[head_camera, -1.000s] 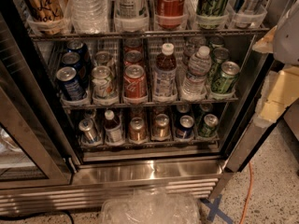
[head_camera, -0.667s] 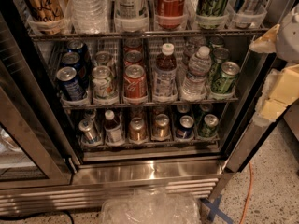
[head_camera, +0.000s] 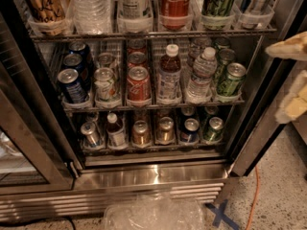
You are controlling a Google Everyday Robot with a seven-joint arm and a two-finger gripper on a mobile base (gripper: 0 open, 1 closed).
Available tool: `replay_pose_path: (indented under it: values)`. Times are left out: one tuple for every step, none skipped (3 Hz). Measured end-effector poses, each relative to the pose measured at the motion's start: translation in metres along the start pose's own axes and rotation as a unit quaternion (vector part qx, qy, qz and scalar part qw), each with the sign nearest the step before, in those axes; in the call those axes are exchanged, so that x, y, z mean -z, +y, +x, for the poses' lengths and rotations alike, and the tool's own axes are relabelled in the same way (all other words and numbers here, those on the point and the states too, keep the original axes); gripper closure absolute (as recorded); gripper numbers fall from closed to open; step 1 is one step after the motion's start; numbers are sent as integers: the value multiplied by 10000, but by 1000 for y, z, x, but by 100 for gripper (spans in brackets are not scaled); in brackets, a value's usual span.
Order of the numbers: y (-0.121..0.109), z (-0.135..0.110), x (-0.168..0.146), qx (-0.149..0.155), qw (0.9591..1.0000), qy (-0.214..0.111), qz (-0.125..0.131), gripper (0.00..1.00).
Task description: Pick coke can from top shelf of fridge
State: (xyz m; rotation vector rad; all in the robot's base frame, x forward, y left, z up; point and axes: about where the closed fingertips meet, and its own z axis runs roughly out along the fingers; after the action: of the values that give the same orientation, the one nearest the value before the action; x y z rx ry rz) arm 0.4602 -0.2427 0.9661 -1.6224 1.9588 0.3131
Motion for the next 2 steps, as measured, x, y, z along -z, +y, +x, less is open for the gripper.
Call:
replay_pose_path:
  values:
    - [3, -14, -5, 137, 9987, -432, -219, 0]
    - [5, -48, -10, 496, 9856, -1478, -650, 0]
